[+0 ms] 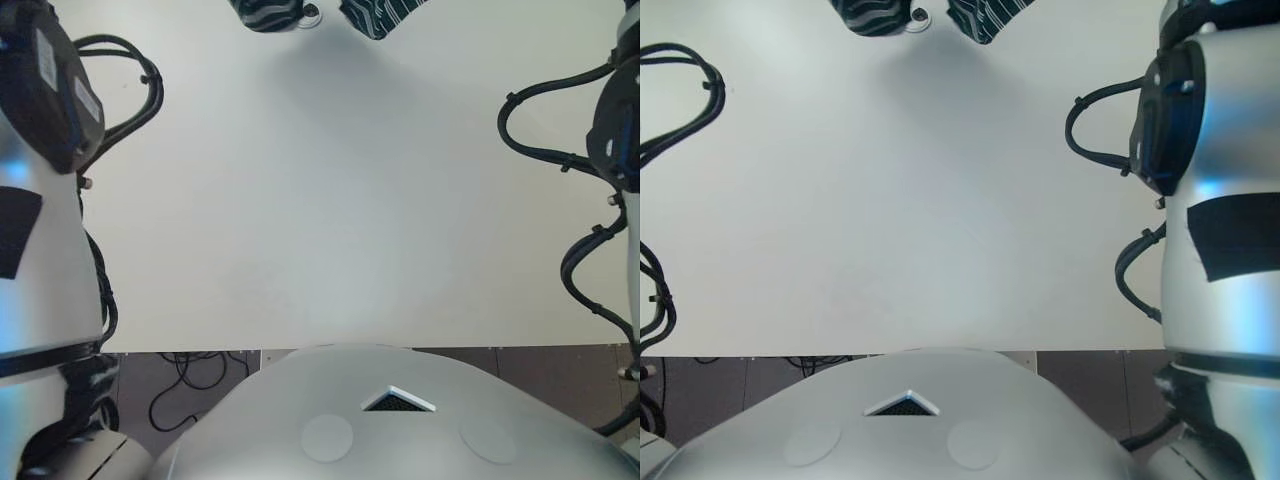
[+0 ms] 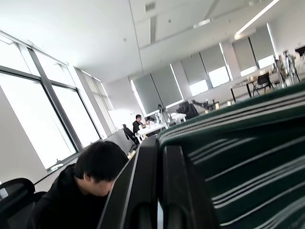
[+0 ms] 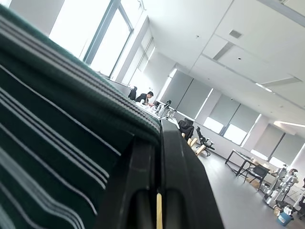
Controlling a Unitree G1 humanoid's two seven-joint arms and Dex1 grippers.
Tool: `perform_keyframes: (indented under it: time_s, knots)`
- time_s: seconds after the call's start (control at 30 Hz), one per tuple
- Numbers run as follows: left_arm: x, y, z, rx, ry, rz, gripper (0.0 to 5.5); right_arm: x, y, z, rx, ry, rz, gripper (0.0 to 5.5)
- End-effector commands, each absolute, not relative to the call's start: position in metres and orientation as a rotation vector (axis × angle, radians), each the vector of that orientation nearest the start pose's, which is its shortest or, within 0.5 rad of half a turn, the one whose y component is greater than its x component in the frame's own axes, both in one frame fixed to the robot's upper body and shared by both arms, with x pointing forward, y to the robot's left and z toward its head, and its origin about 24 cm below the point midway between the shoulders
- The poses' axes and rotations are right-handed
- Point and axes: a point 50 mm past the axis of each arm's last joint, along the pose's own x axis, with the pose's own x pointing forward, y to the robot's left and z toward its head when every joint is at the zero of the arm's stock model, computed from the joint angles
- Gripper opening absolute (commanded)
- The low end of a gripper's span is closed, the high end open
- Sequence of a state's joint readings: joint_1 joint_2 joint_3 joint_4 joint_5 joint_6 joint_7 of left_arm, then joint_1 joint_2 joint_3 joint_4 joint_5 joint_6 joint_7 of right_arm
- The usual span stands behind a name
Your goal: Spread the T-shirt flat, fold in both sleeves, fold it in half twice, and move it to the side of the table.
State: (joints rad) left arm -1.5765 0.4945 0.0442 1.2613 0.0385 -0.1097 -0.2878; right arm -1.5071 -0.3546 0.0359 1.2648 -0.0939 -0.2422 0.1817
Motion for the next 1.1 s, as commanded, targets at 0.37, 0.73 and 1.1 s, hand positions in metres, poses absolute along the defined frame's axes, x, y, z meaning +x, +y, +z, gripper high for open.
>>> perform_keyframes:
  time_s: [0.37, 0.73, 1.1]
  knots:
    - [0.395, 0.234, 0.32, 0.42, -0.282, -0.367, 0.0, 0.407, -0.156, 0.29, -0.597, -0.41, 0.544, 0.01]
    - [0.263, 0.246, 0.292, 0.484, -0.069, -0.853, 0.0, 0.289, -0.184, 0.26, -0.7, -0.08, 1.113, 0.01]
    - [0.162, 0.225, 0.179, 0.482, 0.576, -1.096, 0.0, 0.162, -0.193, 0.155, -0.646, 0.671, 1.609, 0.01]
